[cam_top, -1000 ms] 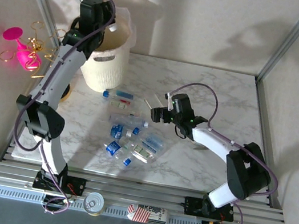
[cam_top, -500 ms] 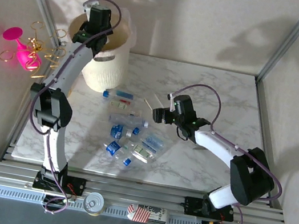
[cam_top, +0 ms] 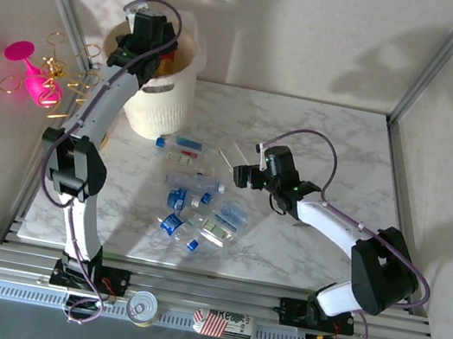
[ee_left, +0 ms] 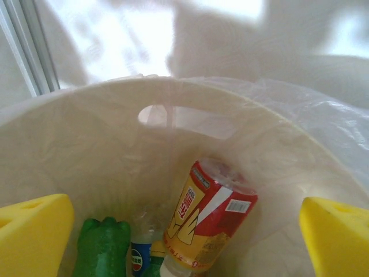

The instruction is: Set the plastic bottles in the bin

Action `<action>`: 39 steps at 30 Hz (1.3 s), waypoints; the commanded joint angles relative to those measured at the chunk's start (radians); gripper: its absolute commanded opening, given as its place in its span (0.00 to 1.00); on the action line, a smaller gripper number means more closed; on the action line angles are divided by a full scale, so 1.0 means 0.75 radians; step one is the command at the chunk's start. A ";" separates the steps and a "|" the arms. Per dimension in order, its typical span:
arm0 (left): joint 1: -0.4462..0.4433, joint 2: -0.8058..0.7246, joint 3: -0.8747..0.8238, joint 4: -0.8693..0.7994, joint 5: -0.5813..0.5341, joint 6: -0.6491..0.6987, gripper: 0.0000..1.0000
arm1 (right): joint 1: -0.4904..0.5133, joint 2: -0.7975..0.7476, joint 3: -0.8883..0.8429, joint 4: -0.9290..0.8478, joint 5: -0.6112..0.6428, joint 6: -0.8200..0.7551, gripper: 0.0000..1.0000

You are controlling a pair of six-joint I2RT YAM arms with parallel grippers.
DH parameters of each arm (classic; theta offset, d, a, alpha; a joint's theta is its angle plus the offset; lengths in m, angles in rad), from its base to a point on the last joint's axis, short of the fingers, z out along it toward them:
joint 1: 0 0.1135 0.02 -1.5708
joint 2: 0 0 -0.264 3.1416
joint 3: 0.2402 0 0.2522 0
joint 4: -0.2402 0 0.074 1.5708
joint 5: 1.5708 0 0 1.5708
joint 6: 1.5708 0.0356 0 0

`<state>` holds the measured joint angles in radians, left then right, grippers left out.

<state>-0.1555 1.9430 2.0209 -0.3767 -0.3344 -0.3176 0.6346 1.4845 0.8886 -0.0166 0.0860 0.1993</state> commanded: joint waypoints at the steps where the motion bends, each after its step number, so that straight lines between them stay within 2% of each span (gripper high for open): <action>1: -0.036 -0.186 -0.051 0.087 0.081 0.002 1.00 | -0.010 0.003 0.029 0.000 0.010 0.015 0.99; 7: -0.118 -0.496 -0.407 0.307 0.287 -0.063 1.00 | -0.066 0.070 0.109 0.002 -0.072 0.015 0.99; 14: -0.290 -0.874 -0.954 0.662 0.438 -0.096 1.00 | -0.197 0.233 0.245 -0.009 -0.334 0.020 0.98; 16: -0.319 -0.955 -1.114 0.770 0.478 -0.176 1.00 | -0.211 0.298 0.312 -0.042 -0.380 0.000 0.96; 21: -0.368 -1.066 -1.516 1.100 0.692 -0.487 0.99 | -0.211 0.449 0.472 -0.186 -0.451 -0.106 0.94; 25: -0.450 -1.083 -1.674 1.109 0.661 -0.566 1.00 | -0.208 0.545 0.564 -0.323 -0.465 -0.207 0.93; 28: -0.487 -1.091 -1.797 1.130 0.634 -0.639 1.00 | -0.200 0.589 0.595 -0.379 -0.382 -0.256 0.93; 34: -0.503 -1.109 -1.967 1.181 0.523 -0.783 1.00 | -0.169 0.659 0.642 -0.425 -0.317 -0.316 0.93; 39: -0.502 -1.108 -2.008 1.228 0.425 -0.836 1.00 | -0.127 0.728 0.691 -0.443 -0.250 -0.347 0.92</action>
<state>-0.5251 1.1309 0.5228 0.4660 0.0494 -0.8932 0.5220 1.9793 1.3834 -0.2890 -0.1719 -0.0189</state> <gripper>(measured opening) 0.995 0.926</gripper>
